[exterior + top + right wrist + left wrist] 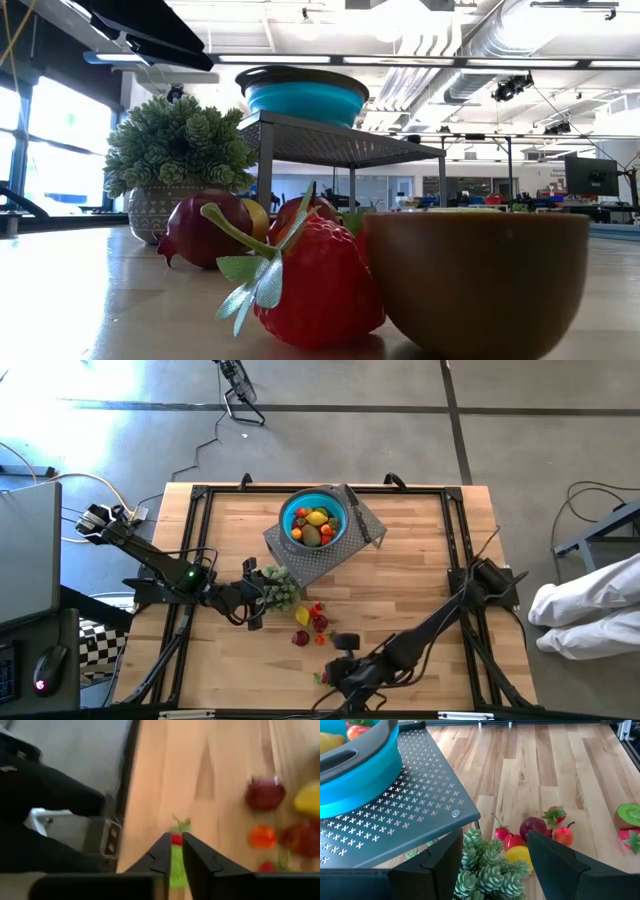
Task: Pick & Place Fruit
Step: Put the kiwi into the blue strainer bowl on the shelf
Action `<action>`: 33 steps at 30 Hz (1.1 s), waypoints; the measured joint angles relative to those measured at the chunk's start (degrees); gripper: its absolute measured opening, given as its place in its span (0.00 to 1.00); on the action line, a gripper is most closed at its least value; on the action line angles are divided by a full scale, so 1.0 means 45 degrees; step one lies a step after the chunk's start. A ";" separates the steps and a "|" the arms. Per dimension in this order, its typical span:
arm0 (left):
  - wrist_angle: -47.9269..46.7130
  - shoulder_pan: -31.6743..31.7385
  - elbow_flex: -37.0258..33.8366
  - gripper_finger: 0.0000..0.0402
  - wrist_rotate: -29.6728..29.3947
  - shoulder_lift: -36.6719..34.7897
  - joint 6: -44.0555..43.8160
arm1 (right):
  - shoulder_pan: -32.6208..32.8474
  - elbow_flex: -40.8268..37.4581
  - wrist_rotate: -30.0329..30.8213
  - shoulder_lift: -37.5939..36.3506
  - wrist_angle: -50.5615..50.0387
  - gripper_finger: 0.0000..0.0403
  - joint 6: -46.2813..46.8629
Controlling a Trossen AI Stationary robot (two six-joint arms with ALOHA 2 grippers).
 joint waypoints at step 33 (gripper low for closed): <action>-0.0352 0.0000 0.0000 0.54 -0.0005 0.0000 -0.0005 | -0.0057 -0.3064 -0.0703 0.0263 0.2699 0.70 0.1653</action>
